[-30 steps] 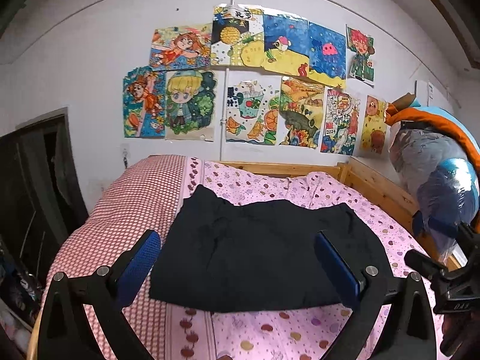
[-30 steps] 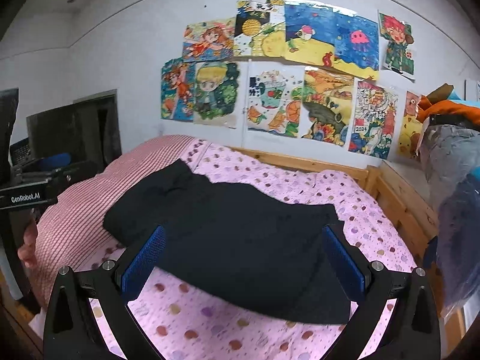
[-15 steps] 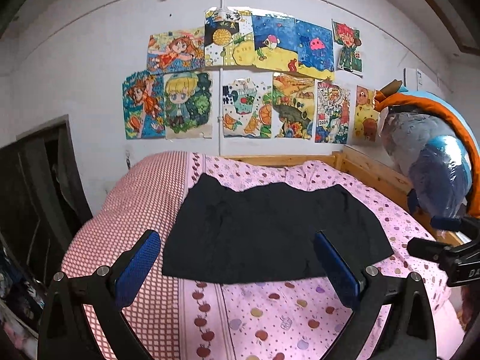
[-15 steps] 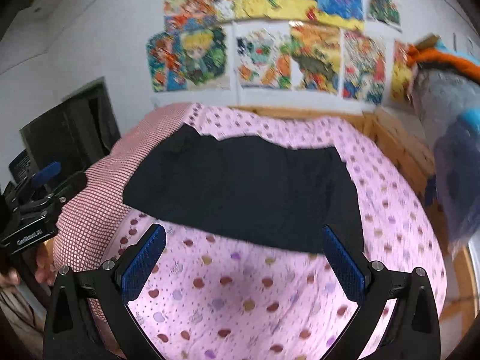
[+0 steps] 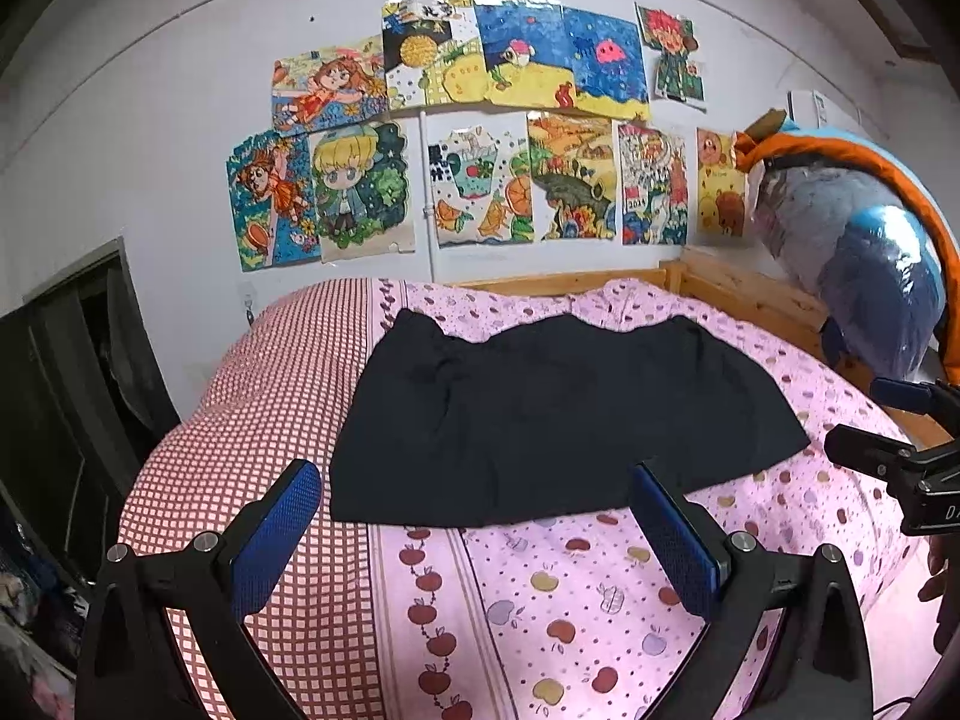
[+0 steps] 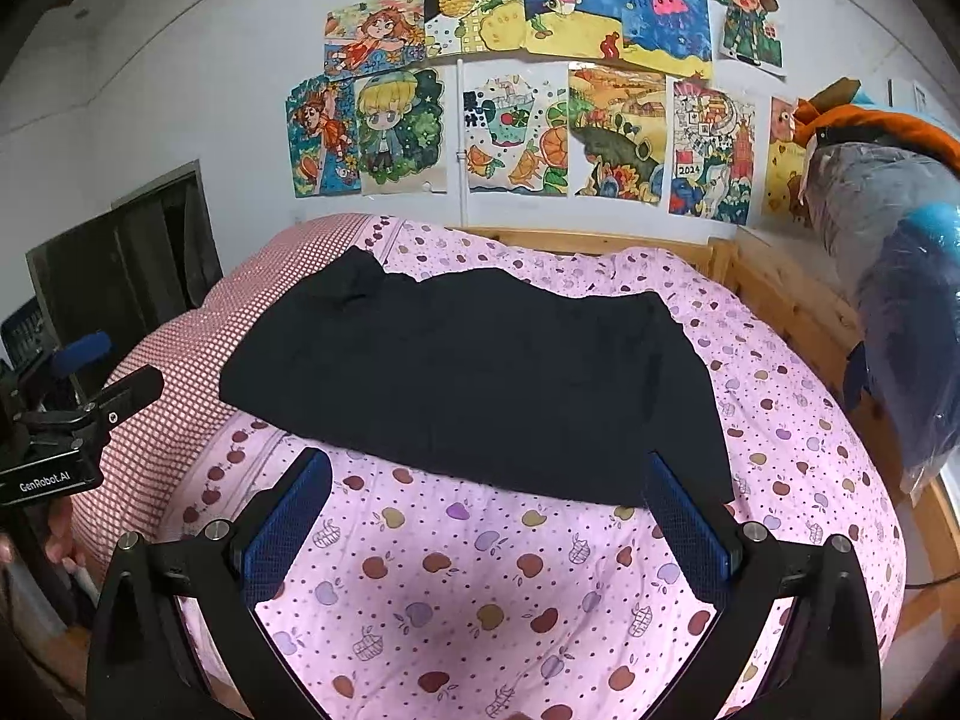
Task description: Fold large clothes
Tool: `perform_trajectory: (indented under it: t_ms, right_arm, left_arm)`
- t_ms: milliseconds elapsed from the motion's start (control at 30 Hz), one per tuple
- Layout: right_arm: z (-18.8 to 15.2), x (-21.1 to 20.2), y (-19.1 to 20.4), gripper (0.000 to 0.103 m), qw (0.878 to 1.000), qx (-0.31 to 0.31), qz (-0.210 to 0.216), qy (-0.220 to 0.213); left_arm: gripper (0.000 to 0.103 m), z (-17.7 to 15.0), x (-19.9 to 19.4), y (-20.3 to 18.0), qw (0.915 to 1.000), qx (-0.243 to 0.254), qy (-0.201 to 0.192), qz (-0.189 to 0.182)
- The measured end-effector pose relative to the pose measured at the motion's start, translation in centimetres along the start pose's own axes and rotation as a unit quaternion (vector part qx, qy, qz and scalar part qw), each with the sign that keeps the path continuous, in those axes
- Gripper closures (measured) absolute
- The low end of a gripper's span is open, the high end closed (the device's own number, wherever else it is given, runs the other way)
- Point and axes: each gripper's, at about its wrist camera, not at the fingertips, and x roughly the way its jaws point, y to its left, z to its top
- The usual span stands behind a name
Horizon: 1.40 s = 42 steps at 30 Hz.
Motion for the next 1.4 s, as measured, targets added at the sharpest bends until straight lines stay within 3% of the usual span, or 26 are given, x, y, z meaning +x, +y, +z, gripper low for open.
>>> perform_trajectory:
  t_ms: [467, 1400]
  right_arm:
    - [-1.4, 1.6, 0.3, 0.002, 0.999, -0.01, -0.018, 0.026]
    - [-1.3, 1.2, 0.8, 0.002, 1.0, -0.019, -0.01, 0.021]
  left_arm:
    - [0.0, -1.5, 1.1, -0.7, 0.9991, 0.039, 0.009, 0.012]
    - [0.0, -1.2, 0.7, -1.2, 0.9988, 0.049, 0.0, 0.011]
